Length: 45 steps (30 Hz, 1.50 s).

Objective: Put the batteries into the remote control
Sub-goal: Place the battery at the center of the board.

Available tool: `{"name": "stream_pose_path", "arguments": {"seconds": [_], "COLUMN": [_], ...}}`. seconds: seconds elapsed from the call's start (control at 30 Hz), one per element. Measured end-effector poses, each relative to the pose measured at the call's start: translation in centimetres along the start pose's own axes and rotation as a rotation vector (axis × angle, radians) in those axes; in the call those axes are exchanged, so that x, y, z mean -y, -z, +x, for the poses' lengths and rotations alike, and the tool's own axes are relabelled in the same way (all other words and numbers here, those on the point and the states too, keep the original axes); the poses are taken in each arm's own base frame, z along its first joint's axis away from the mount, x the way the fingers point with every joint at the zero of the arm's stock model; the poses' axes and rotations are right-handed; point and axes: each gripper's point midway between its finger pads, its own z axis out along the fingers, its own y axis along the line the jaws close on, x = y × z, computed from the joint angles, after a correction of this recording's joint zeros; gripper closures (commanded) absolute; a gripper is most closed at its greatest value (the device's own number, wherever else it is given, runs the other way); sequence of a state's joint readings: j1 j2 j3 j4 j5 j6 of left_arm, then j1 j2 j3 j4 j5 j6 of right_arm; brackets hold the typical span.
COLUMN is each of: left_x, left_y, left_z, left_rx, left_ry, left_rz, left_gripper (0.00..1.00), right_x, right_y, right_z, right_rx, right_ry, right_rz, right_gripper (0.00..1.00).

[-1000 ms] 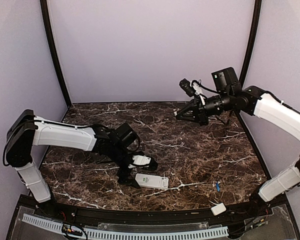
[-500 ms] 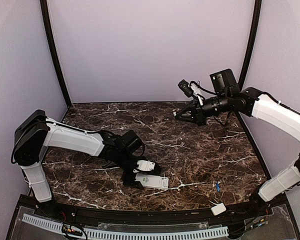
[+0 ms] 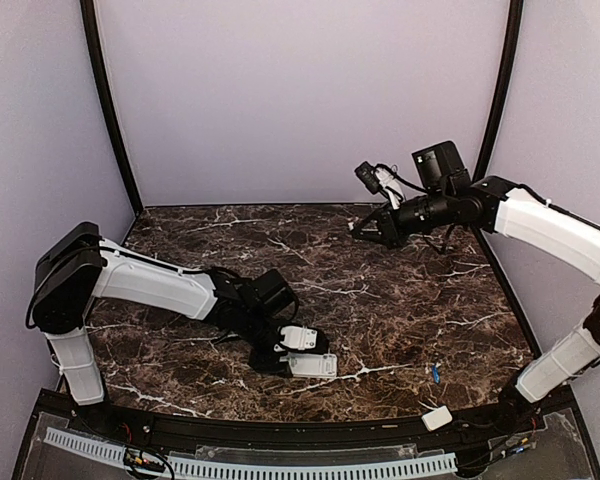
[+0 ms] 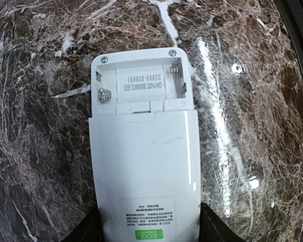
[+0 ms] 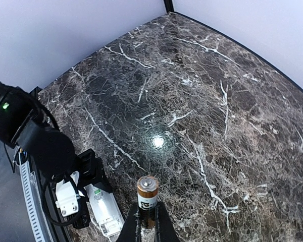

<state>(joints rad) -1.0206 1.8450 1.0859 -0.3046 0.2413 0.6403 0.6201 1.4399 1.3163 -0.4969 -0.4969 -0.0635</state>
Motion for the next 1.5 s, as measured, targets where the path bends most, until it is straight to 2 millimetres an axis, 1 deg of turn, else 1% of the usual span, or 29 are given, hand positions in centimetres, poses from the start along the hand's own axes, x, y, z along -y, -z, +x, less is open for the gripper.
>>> {"name": "stream_pose_path", "arguments": {"seconds": [0.13, 0.2, 0.23, 0.27, 0.3, 0.33, 0.4, 0.43, 0.5, 0.57, 0.67, 0.73, 0.77, 0.8, 0.87, 0.9, 0.97, 1.03, 1.07, 1.1, 1.17, 1.23, 1.43, 1.47, 1.5], "left_x": [-0.2, -0.2, -0.3, -0.3, -0.3, -0.3, -0.4, -0.5, -0.9, -1.4, -2.0, -2.5, -2.9, -3.1, -3.8, -4.5, -5.8, -7.1, -7.6, -7.9, -7.7, -7.5, -7.3, -7.4, -7.4], "left_y": [0.0, 0.0, 0.0, 0.0, 0.0, 0.0, 0.0, 0.0, 0.0, 0.4, 1.7, 3.6, 5.1, 6.1, 8.6, 10.1, 12.0, 13.5, 14.0, 14.1, 13.9, 13.6, 13.3, 13.4, 13.5], "left_z": [0.1, 0.1, 0.1, 0.1, 0.1, 0.1, 0.1, 0.1, -0.1, -0.6, -2.1, -4.0, -5.2, -5.9, -7.4, -7.8, -7.8, -7.0, -6.5, -6.0, -5.4, -5.1, -4.7, -4.7, -4.7], "left_rx": [-0.030, -0.041, -0.044, -0.046, -0.048, -0.048, -0.049, -0.047, -0.038, -0.011, 0.066, 0.156, 0.217, 0.258, 0.351, 0.401, 0.460, 0.498, 0.505, 0.505, 0.495, 0.485, 0.469, 0.469, 0.470], "left_ry": [0.043, 0.068, 0.082, 0.095, 0.110, 0.124, 0.148, 0.158, 0.174, 0.180, 0.176, 0.167, 0.163, 0.164, 0.176, 0.197, 0.241, 0.292, 0.312, 0.328, 0.341, 0.346, 0.350, 0.349, 0.349], "left_rz": [-0.006, -0.010, -0.014, -0.016, -0.018, -0.019, -0.025, -0.032, -0.048, -0.075, -0.115, -0.143, -0.159, -0.166, -0.183, -0.194, -0.216, -0.244, -0.262, -0.271, -0.271, -0.271, -0.274, -0.276, -0.279], "left_gripper": [0.48, 0.46, 0.43, 0.36, 0.31, 0.24, 0.17, 0.16, 0.13, 0.12, 0.11, 0.11, 0.11, 0.11, 0.11, 0.11, 0.11, 0.10, 0.10, 0.10, 0.10, 0.10, 0.10, 0.10, 0.10], "right_x": [1.3, 1.9, 2.1, 2.4, 2.7, 2.9, 3.2, 3.3, 3.0, 2.3, 0.6, -0.6, -1.2, -1.6, -2.0, -2.0, -1.9, -1.7, -1.5, -1.4, -1.4, -1.7, -1.9, -1.9, -1.9], "right_y": [-0.7, -0.8, -0.8, -0.8, -0.9, -0.9, -1.1, -1.2, -1.3, -1.5, -1.6, -1.8, -1.9, -2.0, -2.3, -2.5, -2.8, -2.9, -3.0, -3.0, -3.3, -3.8, -4.9, -5.1, -5.2], "right_z": [0.6, 0.7, 0.7, 0.7, 0.8, 0.9, 1.3, 1.4, 1.5, 1.2, 1.0, 1.5, 2.2, 2.8, 4.7, 6.3, 9.3, 13.0, 15.4, 16.9, 19.9, 22.3, 27.5, 28.1, 27.9], "right_rx": [-0.020, -0.021, -0.018, -0.014, -0.010, -0.010, -0.010, -0.008, -0.003, 0.003, -0.012, -0.047, -0.077, -0.102, -0.170, -0.224, -0.319, -0.436, -0.513, -0.561, -0.663, -0.740, -0.921, -0.941, -0.941], "right_ry": [-0.092, -0.137, -0.154, -0.176, -0.208, -0.229, -0.286, -0.313, -0.339, -0.325, -0.206, -0.070, 0.017, 0.085, 0.248, 0.358, 0.511, 0.669, 0.764, 0.817, 0.943, 1.040, 1.227, 1.249, 1.270], "right_rz": [0.055, 0.083, 0.096, 0.109, 0.125, 0.136, 0.152, 0.153, 0.132, 0.092, 0.031, 0.011, 0.007, 0.007, 0.020, 0.031, 0.027, -0.010, -0.035, -0.053, -0.104, -0.164, -0.295, -0.307, -0.307], "right_gripper": [1.00, 1.00, 1.00, 1.00, 1.00, 1.00, 1.00, 1.00, 1.00, 1.00, 1.00, 1.00, 1.00, 1.00, 1.00, 1.00, 1.00, 1.00, 1.00, 1.00, 1.00, 1.00, 1.00, 1.00, 0.99]}}
